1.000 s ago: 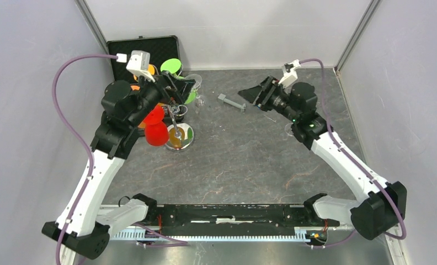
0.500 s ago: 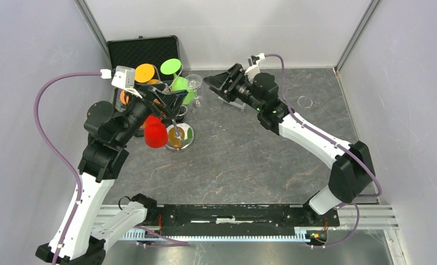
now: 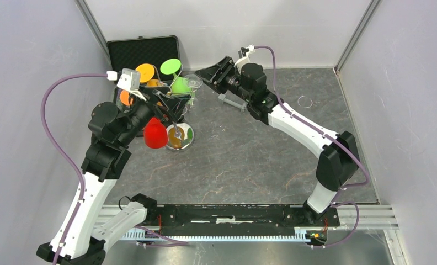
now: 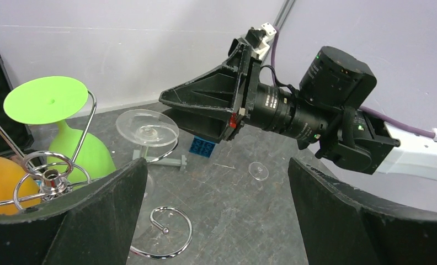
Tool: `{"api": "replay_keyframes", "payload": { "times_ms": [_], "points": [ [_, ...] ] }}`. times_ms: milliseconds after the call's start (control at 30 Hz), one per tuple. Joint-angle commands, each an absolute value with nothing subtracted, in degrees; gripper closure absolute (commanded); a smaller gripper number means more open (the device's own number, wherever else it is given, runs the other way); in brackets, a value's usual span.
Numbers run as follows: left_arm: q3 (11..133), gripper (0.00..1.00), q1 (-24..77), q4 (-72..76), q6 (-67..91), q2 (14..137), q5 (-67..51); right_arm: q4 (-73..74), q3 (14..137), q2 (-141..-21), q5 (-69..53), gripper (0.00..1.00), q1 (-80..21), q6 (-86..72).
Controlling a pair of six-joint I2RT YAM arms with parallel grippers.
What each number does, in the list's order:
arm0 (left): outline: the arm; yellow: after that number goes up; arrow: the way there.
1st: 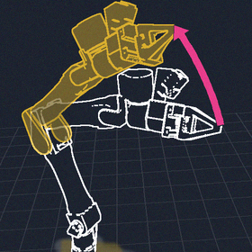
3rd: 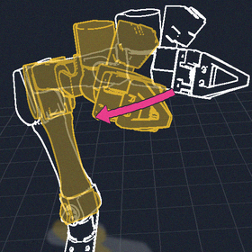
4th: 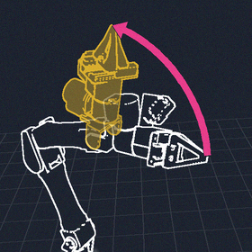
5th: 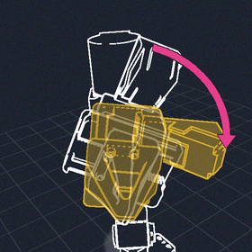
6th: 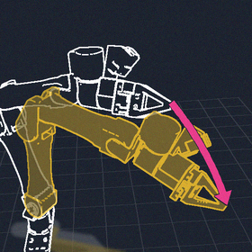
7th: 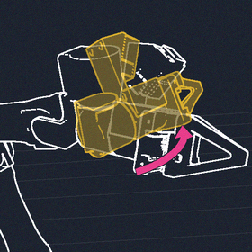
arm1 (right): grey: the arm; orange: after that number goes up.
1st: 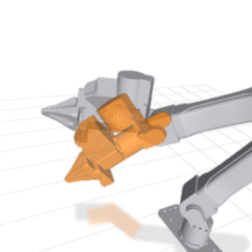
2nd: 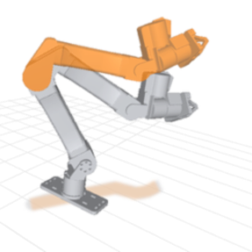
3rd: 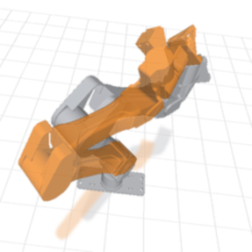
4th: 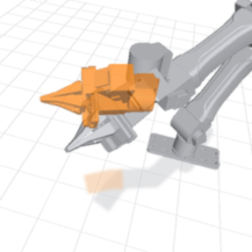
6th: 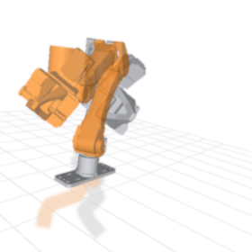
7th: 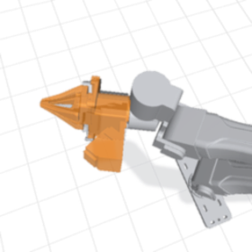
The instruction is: Take the wine glass off the wine glass rack
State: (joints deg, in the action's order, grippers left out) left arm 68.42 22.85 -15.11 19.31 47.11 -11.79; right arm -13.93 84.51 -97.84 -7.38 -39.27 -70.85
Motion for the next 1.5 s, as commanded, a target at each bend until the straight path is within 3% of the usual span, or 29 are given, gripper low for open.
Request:
{"api": "replay_keyframes", "payload": {
  "times_ms": [0, 133, 500, 733, 1000, 1133, 1467],
  "points": [
    [68.5, 0.0, 22.6, -13.3, 16.7, 46.2, -13.3, -10.6, 91.2, -98.9, -5.9, 0.49, -39.4, -67.2],
    [68.6, 0.0, 22.6, -13.4, 16.5, 45.8, -14.0, -4.0, 96.7, -101.0, -7.2, 0.56, -39.4, -64.5],
    [67.6, 0.0, 22.6, -13.3, 15.6, 43.8, -13.3, 2.1, 99.3, -101.6, -7.1, 0.56, -39.4, -61.5],
    [67.2, 0.0, 22.5, -13.2, 15.5, 43.6, -12.8, 2.2, 100.0, -102.4, -10.1, 0.66, -39.7, -64.7],
    [67.1, 0.0, 22.6, -13.3, 15.2, 43.8, -12.6, 1.3, 98.8, -102.6, -10.9, 0.64, -39.8, -65.9],
    [67.0, 0.0, 22.6, -13.3, 15.2, 43.8, -12.5, 1.0, 98.5, -102.3, -10.9, 0.71, -39.8, -65.9],
    [66.9, 0.0, 22.6, -13.3, 14.9, 43.5, -12.3, 0.5, 97.8, -101.6, -10.5, 0.99, -39.8, -66.7]
  ]
}}
